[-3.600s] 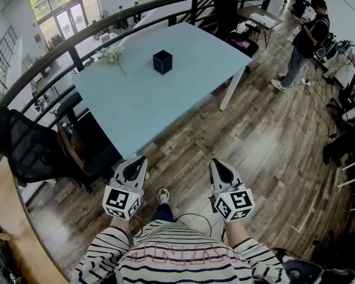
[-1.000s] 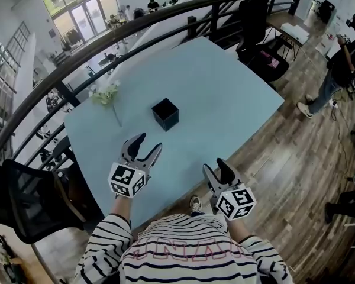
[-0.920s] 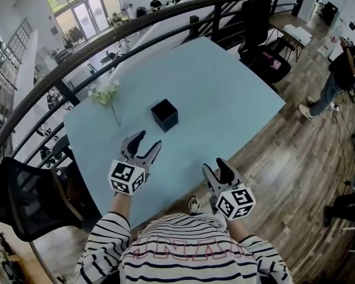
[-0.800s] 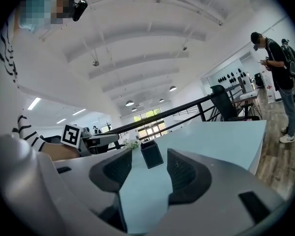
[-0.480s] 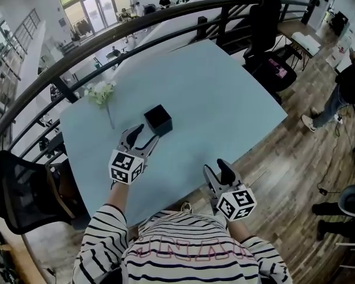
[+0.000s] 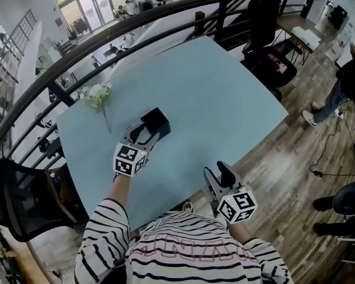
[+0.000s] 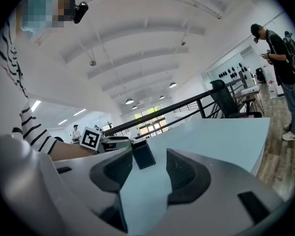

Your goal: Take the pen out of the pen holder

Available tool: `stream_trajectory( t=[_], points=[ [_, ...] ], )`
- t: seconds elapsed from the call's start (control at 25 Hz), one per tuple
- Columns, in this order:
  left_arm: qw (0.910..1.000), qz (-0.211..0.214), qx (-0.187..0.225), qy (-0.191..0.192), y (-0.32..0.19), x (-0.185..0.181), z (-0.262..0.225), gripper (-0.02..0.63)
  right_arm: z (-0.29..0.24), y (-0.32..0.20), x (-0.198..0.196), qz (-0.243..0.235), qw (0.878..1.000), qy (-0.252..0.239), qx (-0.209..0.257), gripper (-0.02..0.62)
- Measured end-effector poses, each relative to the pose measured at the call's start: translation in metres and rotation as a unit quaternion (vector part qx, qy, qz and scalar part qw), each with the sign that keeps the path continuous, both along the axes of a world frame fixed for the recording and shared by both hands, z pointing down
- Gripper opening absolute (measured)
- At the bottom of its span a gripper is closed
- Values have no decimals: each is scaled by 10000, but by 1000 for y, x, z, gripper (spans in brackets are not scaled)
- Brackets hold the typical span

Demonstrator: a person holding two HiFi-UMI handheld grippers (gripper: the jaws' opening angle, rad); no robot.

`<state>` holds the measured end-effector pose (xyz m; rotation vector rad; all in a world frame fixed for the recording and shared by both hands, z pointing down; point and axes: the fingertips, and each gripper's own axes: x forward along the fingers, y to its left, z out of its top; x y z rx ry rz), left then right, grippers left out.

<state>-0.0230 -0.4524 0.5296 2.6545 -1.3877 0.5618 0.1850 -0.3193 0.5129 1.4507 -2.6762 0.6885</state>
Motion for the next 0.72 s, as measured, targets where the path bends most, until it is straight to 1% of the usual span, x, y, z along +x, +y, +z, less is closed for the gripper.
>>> stream_trajectory(
  t=[0.12,0.32,0.4,0.6,0.72],
  points=[
    [9999,-9,-130,33,-12,-3,8,236,2,-2,2,102,9999,12,-60,225],
    [9994,154,-314,-25,-20,-1,22,230,6,-2,7,256,9995,34,-156,224],
    [9992,192,-358,-33,-21,0,25,206,7,-3,8,285,9994,47,-167,224],
    [9985,236,-484,-84,-25,2,34,116,8,-7,7,319,9993,50,-186,222],
    [9980,197,-589,-83,-24,0,41,95,6,-9,6,311,9994,30,-160,221]
  ],
)
